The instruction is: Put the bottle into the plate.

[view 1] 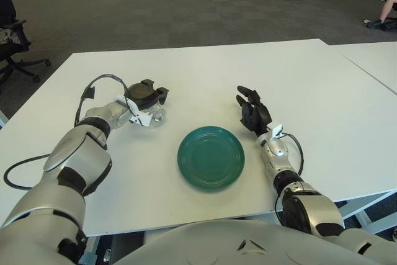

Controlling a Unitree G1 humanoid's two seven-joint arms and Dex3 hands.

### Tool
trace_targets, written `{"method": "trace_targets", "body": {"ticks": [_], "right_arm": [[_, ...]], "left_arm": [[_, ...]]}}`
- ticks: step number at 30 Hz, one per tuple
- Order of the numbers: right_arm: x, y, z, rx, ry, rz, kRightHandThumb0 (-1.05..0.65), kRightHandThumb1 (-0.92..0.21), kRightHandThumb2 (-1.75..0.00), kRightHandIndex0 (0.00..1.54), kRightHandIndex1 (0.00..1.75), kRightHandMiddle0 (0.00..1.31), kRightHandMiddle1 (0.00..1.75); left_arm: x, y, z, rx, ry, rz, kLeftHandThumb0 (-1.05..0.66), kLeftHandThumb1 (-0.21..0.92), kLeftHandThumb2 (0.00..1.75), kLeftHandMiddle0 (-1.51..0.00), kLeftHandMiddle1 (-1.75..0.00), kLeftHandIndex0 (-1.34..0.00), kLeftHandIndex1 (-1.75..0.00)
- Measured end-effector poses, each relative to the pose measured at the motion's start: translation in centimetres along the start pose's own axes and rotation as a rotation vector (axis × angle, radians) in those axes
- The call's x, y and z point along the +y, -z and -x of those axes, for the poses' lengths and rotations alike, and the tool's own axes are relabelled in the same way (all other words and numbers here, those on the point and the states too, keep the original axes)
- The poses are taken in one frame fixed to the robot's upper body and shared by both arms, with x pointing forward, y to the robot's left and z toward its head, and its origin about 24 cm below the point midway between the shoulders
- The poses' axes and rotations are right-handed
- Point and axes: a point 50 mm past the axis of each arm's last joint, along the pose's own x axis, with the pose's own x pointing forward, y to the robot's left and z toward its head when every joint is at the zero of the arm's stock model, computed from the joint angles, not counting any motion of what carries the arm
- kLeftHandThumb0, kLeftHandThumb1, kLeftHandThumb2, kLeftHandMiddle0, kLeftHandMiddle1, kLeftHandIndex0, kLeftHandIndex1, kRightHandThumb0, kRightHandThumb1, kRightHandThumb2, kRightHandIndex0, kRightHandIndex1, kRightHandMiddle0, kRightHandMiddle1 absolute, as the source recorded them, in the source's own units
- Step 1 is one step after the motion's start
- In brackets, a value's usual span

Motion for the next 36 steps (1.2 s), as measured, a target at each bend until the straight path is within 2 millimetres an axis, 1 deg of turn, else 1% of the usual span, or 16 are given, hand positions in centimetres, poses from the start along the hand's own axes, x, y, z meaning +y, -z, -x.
{"method": "trace_targets", "body": {"ticks": [4, 7, 10, 12, 16, 21, 30, 36], "right_arm": [[0.0, 0.0, -0.1, -0.001, -0.004, 0.000, -0.69, -0.92, -0.80, 0.25, 0.00, 0.00, 0.65], [0.0, -0.1, -0.1, -0.002, -0.007, 0.001, -0.70, -0.92, -0.79, 0.25, 0.00, 0.00, 0.64], [0.1, 0.0, -0.1, 0.002, -0.009, 0.002, -0.71, -0.92, -0.79, 0.25, 0.00, 0.00, 0.65], [0.1, 0.0, -0.1, 0.006, -0.011, 0.002, -0.71, -0.92, -0.78, 0.25, 0.00, 0.00, 0.65], [0.1, 0.0, -0.2, 0.013, -0.010, 0.001, -0.69, -0.92, -0.78, 0.25, 0.00, 0.00, 0.65], [0.1, 0.1, -0.2, 0.017, -0.009, 0.000, -0.68, -0.92, -0.78, 0.26, 0.00, 0.00, 0.65], [-0.1, 0.4, -0.3, 0.050, 0.027, -0.003, -0.65, -0.92, -0.74, 0.26, 0.01, 0.00, 0.64], [-0.2, 0.4, -0.3, 0.057, 0.056, -0.003, -0.62, -0.92, -0.70, 0.28, 0.01, 0.00, 0.63]], "left_arm": [[0.7, 0.0, -0.2, -0.015, -0.049, -0.003, 0.00, 0.12, 1.52, -0.78, -1.65, -0.55, -1.75], [1.2, 0.0, -0.3, -0.038, -0.093, -0.015, 0.00, 0.07, 1.59, -0.79, -1.72, -0.58, -1.75], [1.8, -0.2, -0.3, -0.074, -0.146, -0.031, 0.00, 0.05, 1.63, -0.81, -1.74, -0.60, -1.74], [2.1, -0.4, -0.4, -0.094, -0.175, -0.038, 0.00, 0.04, 1.64, -0.81, -1.74, -0.60, -1.75], [2.7, -0.5, -0.5, -0.129, -0.215, -0.058, 0.00, 0.09, 1.58, -0.77, -1.75, -0.56, -1.75], [3.1, -0.6, -0.6, -0.146, -0.244, -0.077, -0.01, 0.13, 1.53, -0.75, -1.72, -0.53, -1.75], [3.3, 0.0, -0.4, -0.138, -0.249, -0.090, -0.01, 0.13, 1.53, -0.76, -1.70, -0.53, -1.75], [4.0, 0.3, -0.3, -0.150, -0.278, -0.086, -0.01, 0.12, 1.54, -0.77, -1.69, -0.54, -1.75]]}}
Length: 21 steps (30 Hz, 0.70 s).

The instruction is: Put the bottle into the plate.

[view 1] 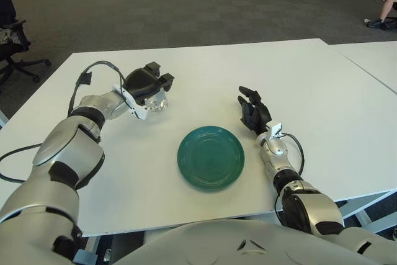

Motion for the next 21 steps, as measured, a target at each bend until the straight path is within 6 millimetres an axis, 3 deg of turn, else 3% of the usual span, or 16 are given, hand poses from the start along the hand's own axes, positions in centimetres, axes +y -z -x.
{"method": "trace_targets", "body": {"ticks": [21], "right_arm": [[0.0, -0.3, 0.0, -0.016, 0.005, -0.006, -0.61, -0.92, -0.68, 0.29, 0.01, 0.00, 0.62]], "left_arm": [[4.7, -1.6, -1.8, -0.188, -0.297, 0.074, 0.00, 0.08, 1.58, -0.79, -1.72, -0.56, -1.75]]}}
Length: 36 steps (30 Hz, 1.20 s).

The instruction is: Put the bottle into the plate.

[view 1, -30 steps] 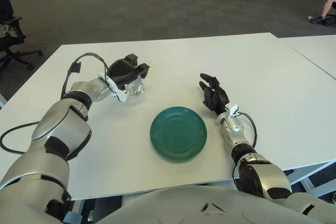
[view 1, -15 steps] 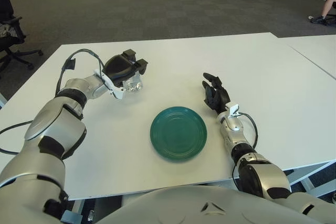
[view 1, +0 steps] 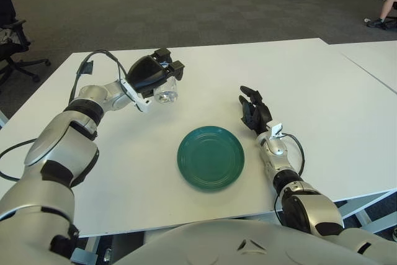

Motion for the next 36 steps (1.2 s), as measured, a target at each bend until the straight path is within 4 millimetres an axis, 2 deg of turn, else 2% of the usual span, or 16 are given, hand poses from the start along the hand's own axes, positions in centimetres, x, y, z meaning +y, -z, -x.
{"method": "trace_targets", "body": {"ticks": [10, 15, 23, 36], "right_arm": [[0.0, -0.1, 0.0, -0.002, -0.005, -0.004, -0.62, -0.92, -0.70, 0.29, 0.01, 0.00, 0.61], [0.0, -0.2, 0.0, -0.003, -0.004, -0.005, -0.63, -0.92, -0.72, 0.29, 0.01, 0.00, 0.61], [0.1, -0.2, 0.0, -0.005, 0.000, -0.006, -0.63, -0.92, -0.74, 0.29, 0.01, 0.00, 0.60], [0.0, -0.2, 0.0, -0.007, 0.011, -0.005, -0.64, -0.92, -0.75, 0.28, 0.00, 0.00, 0.59]], "left_arm": [[3.6, -1.8, -1.3, -0.154, -0.179, -0.004, 0.00, 0.08, 1.60, -0.78, -1.74, -0.57, -1.75], [4.6, -2.7, -1.7, -0.205, -0.216, 0.000, 0.00, 0.08, 1.59, -0.78, -1.74, -0.56, -1.75], [5.1, -4.0, -1.8, -0.259, -0.245, 0.025, 0.00, 0.09, 1.58, -0.78, -1.72, -0.55, -1.75], [4.6, -8.4, -0.7, -0.398, -0.230, 0.179, 0.00, 0.14, 1.52, -0.75, -1.72, -0.52, -1.75]]}}
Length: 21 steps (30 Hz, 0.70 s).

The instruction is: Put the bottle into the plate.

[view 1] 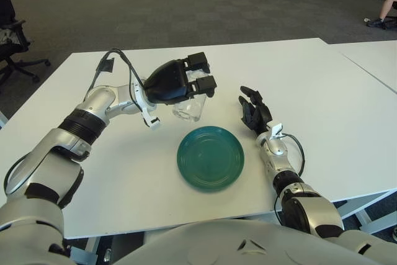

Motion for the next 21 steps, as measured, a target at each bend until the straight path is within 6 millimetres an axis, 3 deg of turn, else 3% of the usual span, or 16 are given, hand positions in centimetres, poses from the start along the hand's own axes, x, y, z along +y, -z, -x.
{"method": "trace_targets", "body": {"ticks": [7, 21], "right_arm": [[0.0, 0.0, 0.1, -0.005, 0.006, 0.001, -0.66, -0.92, -0.77, 0.26, 0.00, 0.00, 0.58], [0.1, 0.0, 0.1, -0.005, 0.011, 0.025, -0.66, -0.92, -0.78, 0.29, 0.02, 0.00, 0.60]], "left_arm": [[-0.5, -0.9, 0.1, -0.029, 0.052, 0.035, 0.00, 0.16, 1.50, -0.72, -1.74, -0.50, -1.75], [-0.7, -2.9, -0.3, -0.094, 0.155, 0.028, -0.01, 0.10, 1.58, -0.77, -1.75, -0.54, -1.75]]}}
